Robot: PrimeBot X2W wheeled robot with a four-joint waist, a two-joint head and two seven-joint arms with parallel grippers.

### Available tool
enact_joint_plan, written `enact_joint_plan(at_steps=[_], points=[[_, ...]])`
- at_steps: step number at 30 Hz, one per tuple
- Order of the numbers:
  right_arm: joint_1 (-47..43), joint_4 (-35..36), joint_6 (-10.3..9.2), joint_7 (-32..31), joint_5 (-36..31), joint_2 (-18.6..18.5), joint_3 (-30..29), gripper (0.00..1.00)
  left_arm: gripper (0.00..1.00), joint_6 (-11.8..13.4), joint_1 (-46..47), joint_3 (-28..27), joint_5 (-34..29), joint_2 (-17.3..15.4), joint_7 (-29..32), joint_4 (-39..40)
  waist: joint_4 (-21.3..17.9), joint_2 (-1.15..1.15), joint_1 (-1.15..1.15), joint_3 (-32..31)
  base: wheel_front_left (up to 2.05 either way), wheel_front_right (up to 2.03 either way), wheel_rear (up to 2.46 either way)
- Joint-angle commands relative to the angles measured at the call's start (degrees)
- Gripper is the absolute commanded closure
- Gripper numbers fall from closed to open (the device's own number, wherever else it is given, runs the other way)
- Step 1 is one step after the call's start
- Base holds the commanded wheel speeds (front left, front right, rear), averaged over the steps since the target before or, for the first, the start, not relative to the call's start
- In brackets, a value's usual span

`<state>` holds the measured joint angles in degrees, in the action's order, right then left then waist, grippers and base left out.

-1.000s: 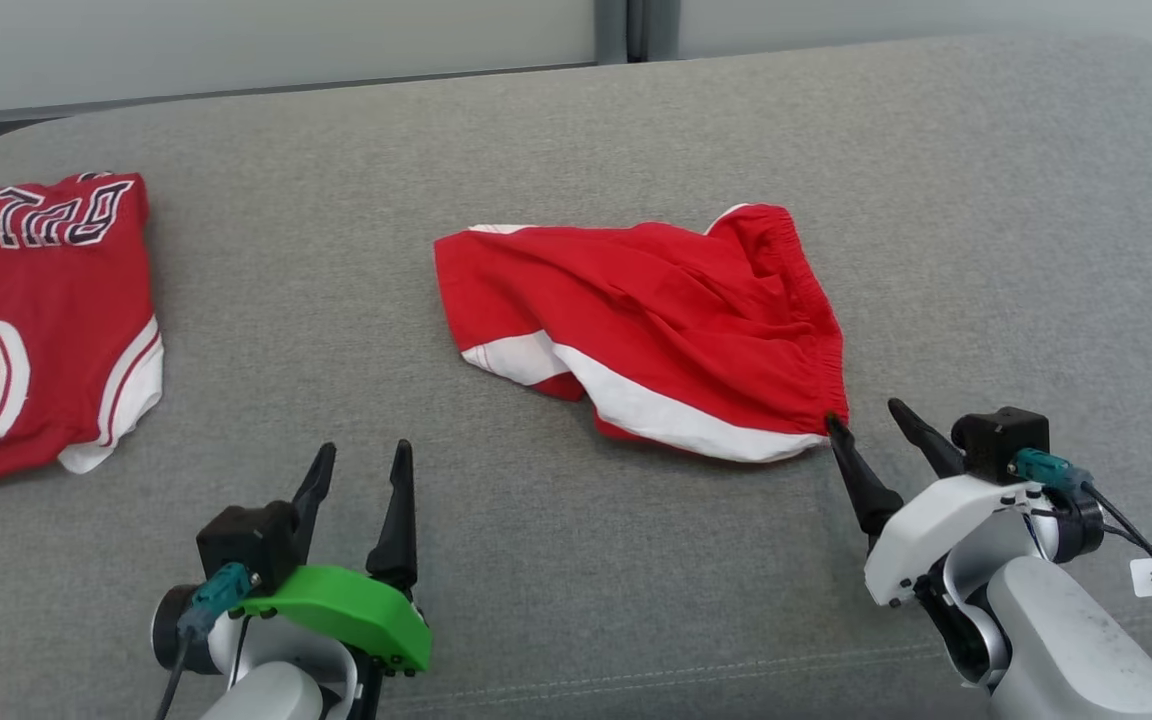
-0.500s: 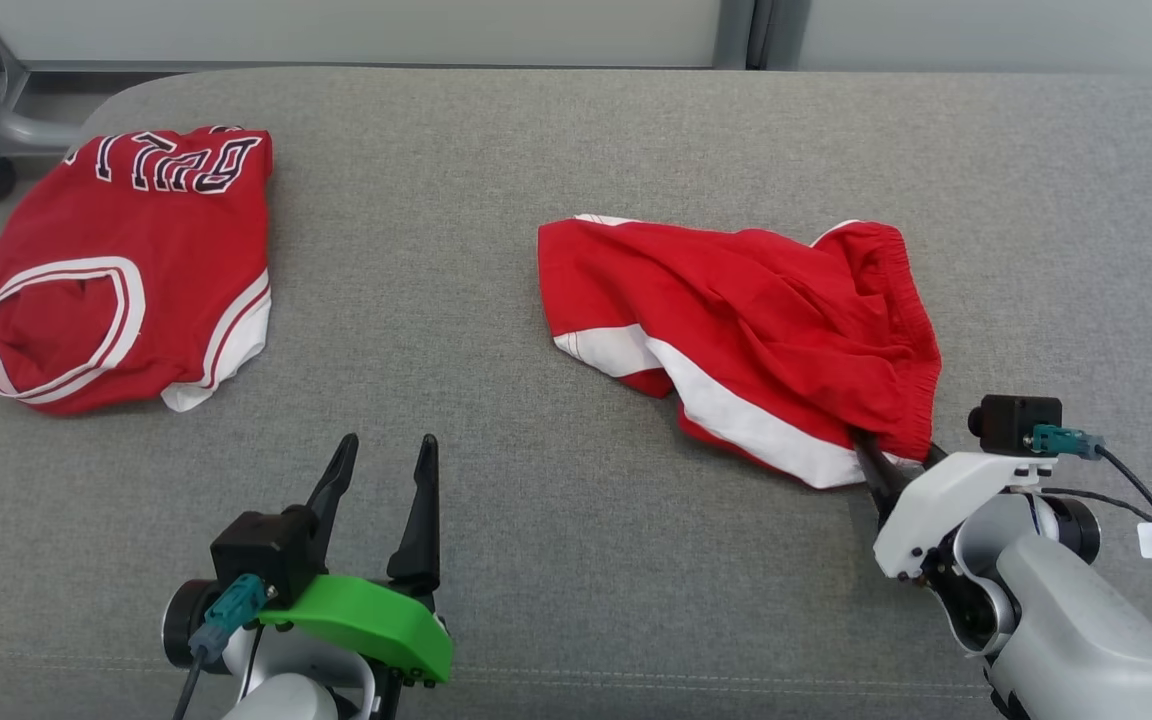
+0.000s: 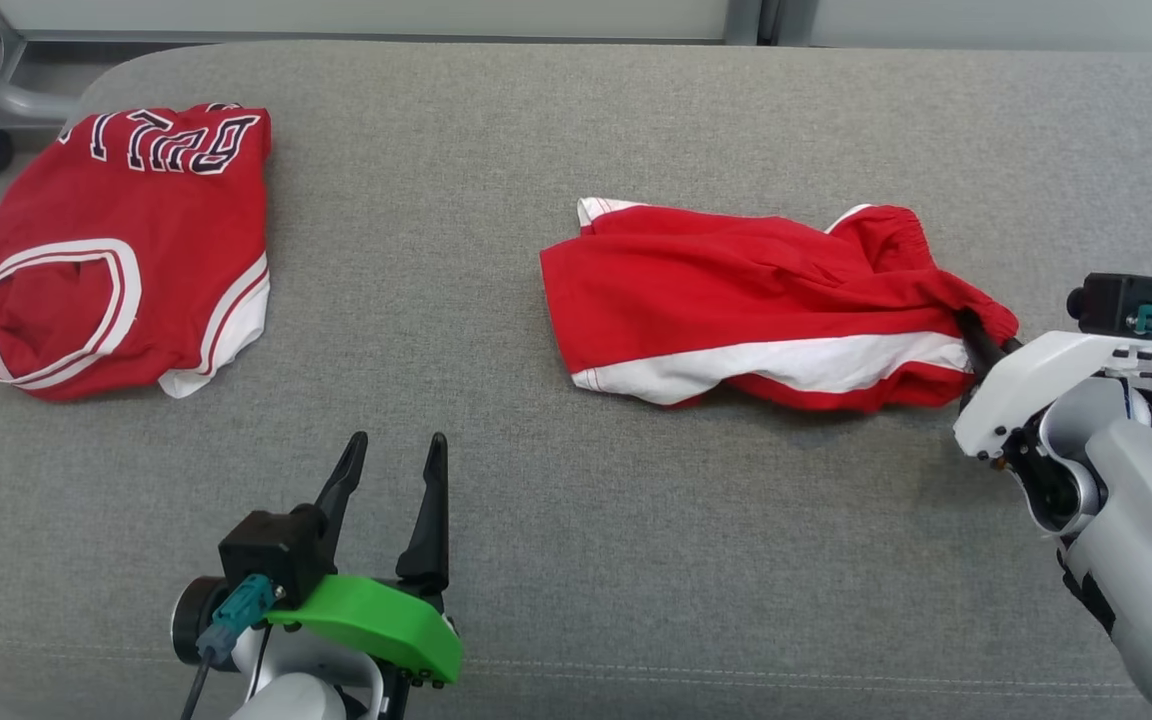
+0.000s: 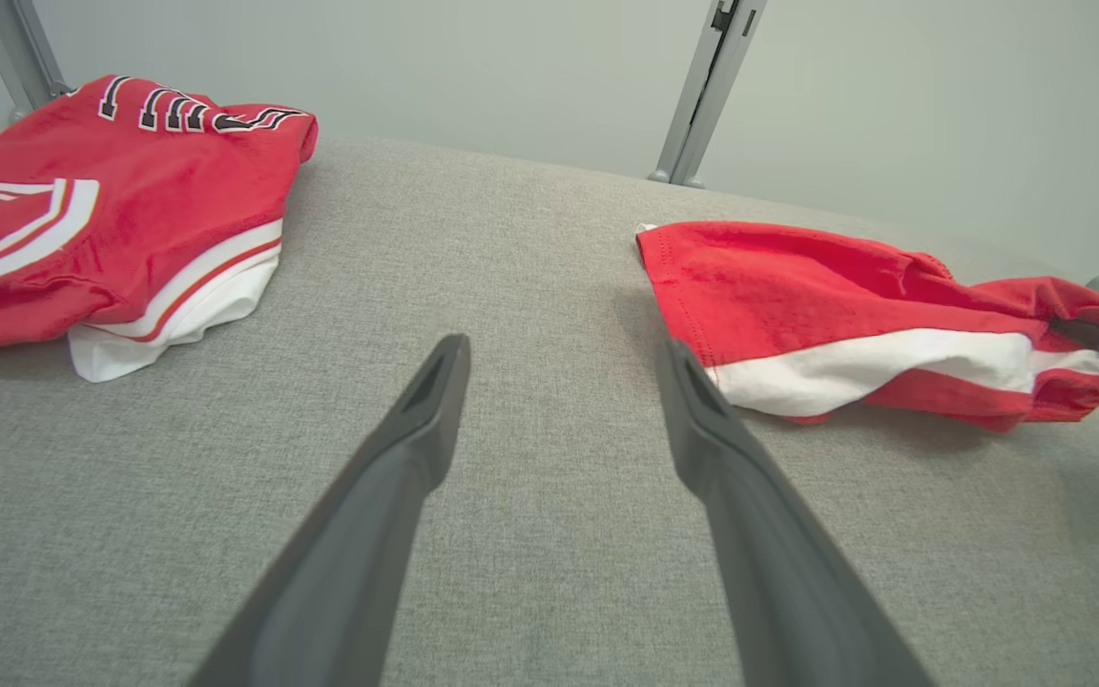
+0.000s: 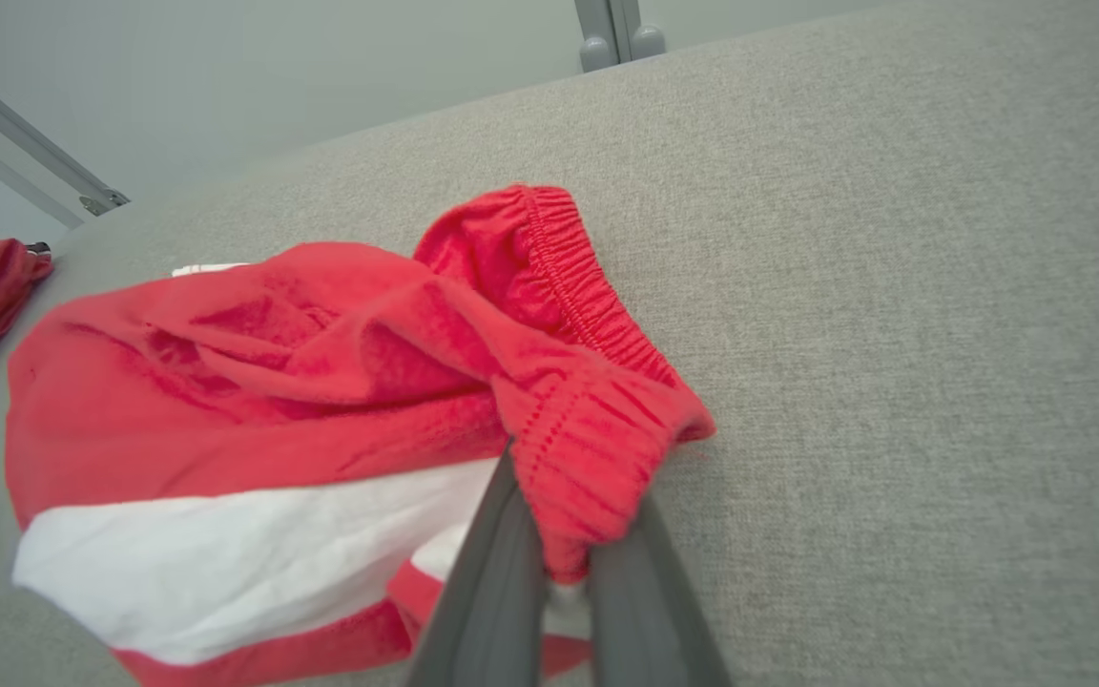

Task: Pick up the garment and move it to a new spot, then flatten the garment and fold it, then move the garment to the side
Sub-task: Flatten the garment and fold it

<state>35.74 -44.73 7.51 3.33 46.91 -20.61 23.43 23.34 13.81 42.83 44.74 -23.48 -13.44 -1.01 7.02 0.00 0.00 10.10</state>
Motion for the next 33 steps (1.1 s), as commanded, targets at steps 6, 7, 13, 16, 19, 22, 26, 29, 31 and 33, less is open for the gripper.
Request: enact_joint_plan(at_steps=[6,7,13,16,19,22,26,29,31,33], points=[[4.3,-4.2,-0.04,-2.2,-0.1,-1.8,1.0,1.0,0.0,-3.5,3.2,2.6,-1.0,1.5,0.9,-2.7,1.1,0.0,0.0,1.2,0.0,0.0,0.0],[5.0,-4.7,-0.04,-2.3,-0.2,-2.0,1.2,1.0,0.0,-4.4,4.1,3.4,-1.0,2.2,1.3,-3.7,1.1,0.0,0.0,1.4,0.0,0.0,0.0],[9.6,-10.1,-0.04,-1.2,-2.0,-1.0,3.8,0.65,0.0,-8.7,10.6,5.9,-2.1,7.2,1.2,-11.3,-0.5,0.0,0.0,3.1,0.0,0.0,0.0],[10.5,-10.9,-0.05,0.0,-2.8,-1.0,5.6,0.0,0.0,-9.5,11.1,6.4,-2.2,8.3,0.7,-13.0,-1.6,0.0,0.0,3.4,0.0,0.0,0.0],[10.3,-9.9,-0.04,1.6,-2.5,-1.7,7.2,0.0,0.0,-10.2,10.5,6.7,-2.0,9.0,0.5,-14.8,-3.1,0.0,0.0,3.1,0.0,0.0,0.0],[8.5,-7.8,-0.04,3.3,-1.7,-3.0,9.0,0.0,0.0,-11.3,9.7,7.1,-1.0,9.3,0.5,-16.9,-5.0,0.0,0.0,2.3,0.0,0.0,0.0],[6.4,-4.1,-0.04,5.9,0.0,-5.4,10.5,0.0,0.0,-12.7,9.7,7.4,0.1,9.7,1.2,-21.0,-8.6,0.0,0.0,1.3,0.0,0.0,0.0],[4.2,-0.6,-0.04,7.9,1.4,-6.6,10.8,0.0,0.0,-13.5,10.4,6.6,1.2,10.0,1.4,-25.0,-11.8,0.0,0.0,1.2,0.0,0.0,0.0],[2.7,2.0,-0.04,9.1,2.1,-7.0,10.6,0.0,0.0,-14.2,11.2,6.0,1.9,10.1,1.3,-28.0,-14.0,0.0,0.0,1.4,0.0,0.0,0.0],[1.1,4.7,-0.04,10.0,2.7,-7.5,10.0,0.0,0.0,-14.9,12.1,5.2,2.6,10.1,0.9,-30.9,-16.1,0.0,0.0,1.7,0.0,0.0,0.0]])
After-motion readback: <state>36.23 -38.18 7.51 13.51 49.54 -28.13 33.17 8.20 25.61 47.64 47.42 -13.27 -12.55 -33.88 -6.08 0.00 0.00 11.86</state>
